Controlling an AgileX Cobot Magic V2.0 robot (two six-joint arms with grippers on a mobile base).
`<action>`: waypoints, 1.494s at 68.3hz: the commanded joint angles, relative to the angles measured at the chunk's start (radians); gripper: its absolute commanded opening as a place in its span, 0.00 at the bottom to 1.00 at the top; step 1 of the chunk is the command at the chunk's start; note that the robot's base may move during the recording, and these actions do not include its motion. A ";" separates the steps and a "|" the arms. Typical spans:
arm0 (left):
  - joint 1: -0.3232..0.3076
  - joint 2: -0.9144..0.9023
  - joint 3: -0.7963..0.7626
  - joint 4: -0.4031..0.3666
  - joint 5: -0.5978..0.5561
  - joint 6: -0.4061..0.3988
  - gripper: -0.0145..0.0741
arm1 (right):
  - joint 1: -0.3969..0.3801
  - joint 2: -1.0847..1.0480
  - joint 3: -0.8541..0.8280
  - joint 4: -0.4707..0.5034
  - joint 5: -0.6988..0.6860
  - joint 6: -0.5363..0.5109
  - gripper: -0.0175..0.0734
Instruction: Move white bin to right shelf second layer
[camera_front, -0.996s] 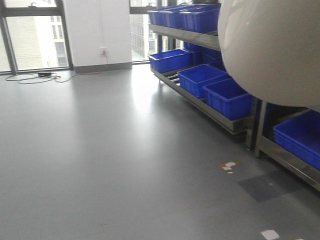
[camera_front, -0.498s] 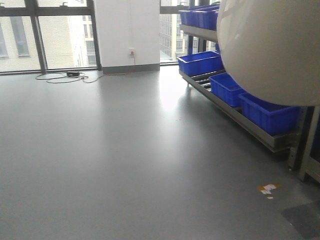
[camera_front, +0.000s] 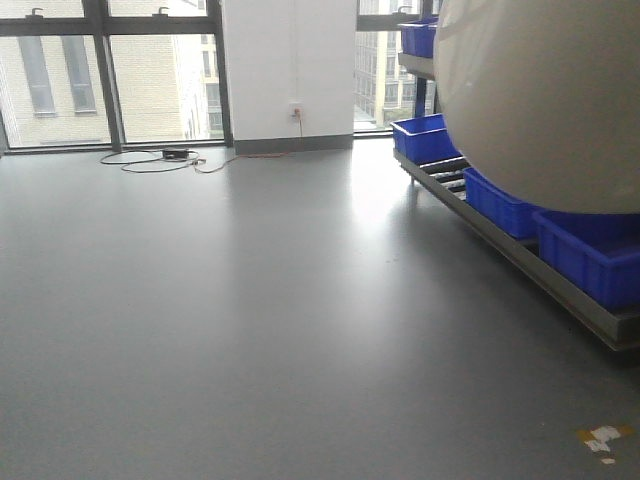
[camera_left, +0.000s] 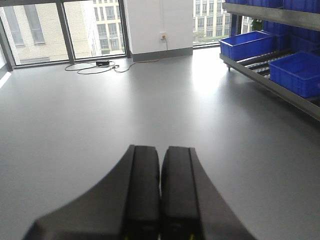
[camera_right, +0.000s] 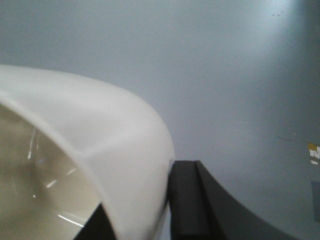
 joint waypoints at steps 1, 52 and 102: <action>-0.006 -0.014 0.037 0.000 -0.085 -0.003 0.26 | -0.004 -0.007 -0.030 -0.005 -0.086 0.000 0.25; -0.006 -0.014 0.037 0.000 -0.085 -0.003 0.26 | -0.004 -0.007 -0.030 -0.005 -0.086 0.000 0.25; -0.006 -0.014 0.037 0.000 -0.085 -0.003 0.26 | -0.004 -0.007 -0.030 -0.005 -0.086 0.000 0.25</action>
